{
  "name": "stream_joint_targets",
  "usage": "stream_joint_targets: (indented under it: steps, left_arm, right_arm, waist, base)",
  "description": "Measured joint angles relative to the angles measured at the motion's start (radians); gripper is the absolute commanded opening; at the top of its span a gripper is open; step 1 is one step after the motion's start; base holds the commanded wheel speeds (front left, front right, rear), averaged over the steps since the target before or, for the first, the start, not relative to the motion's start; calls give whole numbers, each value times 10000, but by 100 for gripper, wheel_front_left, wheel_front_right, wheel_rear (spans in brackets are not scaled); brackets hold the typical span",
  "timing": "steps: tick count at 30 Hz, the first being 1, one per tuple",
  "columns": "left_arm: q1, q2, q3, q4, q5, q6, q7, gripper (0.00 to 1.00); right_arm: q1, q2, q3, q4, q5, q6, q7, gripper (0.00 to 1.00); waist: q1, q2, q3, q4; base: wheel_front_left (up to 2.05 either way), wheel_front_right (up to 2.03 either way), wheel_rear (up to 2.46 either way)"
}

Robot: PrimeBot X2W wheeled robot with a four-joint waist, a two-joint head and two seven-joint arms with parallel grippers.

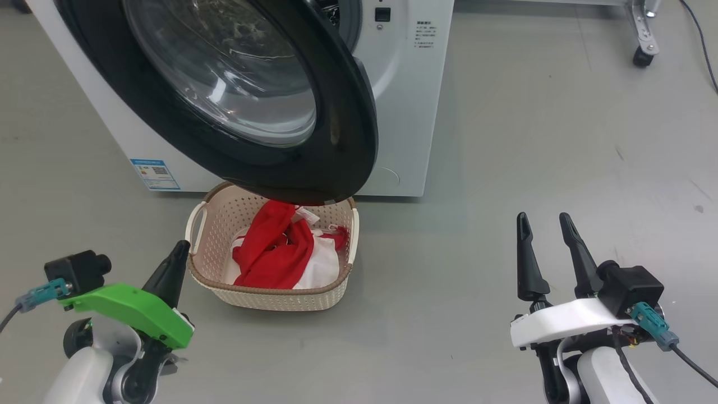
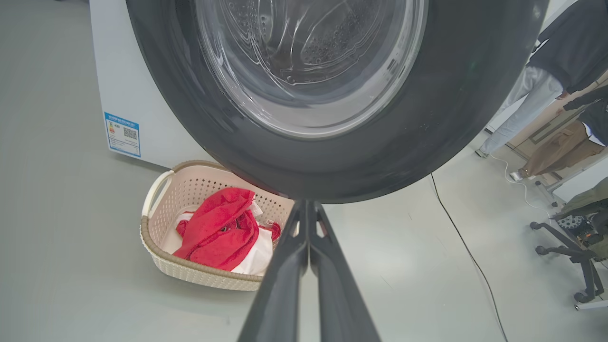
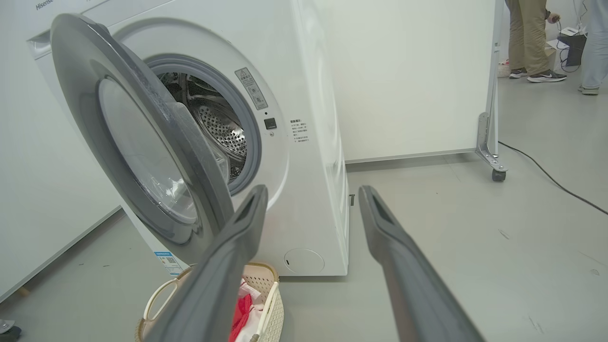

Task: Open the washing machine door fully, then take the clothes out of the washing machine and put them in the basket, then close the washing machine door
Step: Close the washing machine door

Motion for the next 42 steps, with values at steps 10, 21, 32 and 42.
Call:
stream_joint_targets:
  steps: [10,21,32,42]
  left_arm:
    - [326,148,111,-619,1304,-2,-2071,0]
    - [926,468,222,-667,2740,125,-3189,0]
    - [1267,297,748,-986,3743,554,-3189,100]
    - [1354,-46,1396,-1802,4451,617,-3189,100]
  right_arm:
    - [24,17,-132,-90,-77,111,0,100]
    - [26,29,-232,-81,-150,174,0,100]
    - [26,50,-240,-42,-163,276,0,100]
    - [39,73,-251,-38,-234,349,0,100]
  waist:
    - [0,0,4,546]
    - [0,0,21,675]
    - [0,0,-52,824]
    - [0,0,29,928]
  base:
    - [0,0,0]
    - [0,0,0]
    - [0,0,0]
    - [0,0,0]
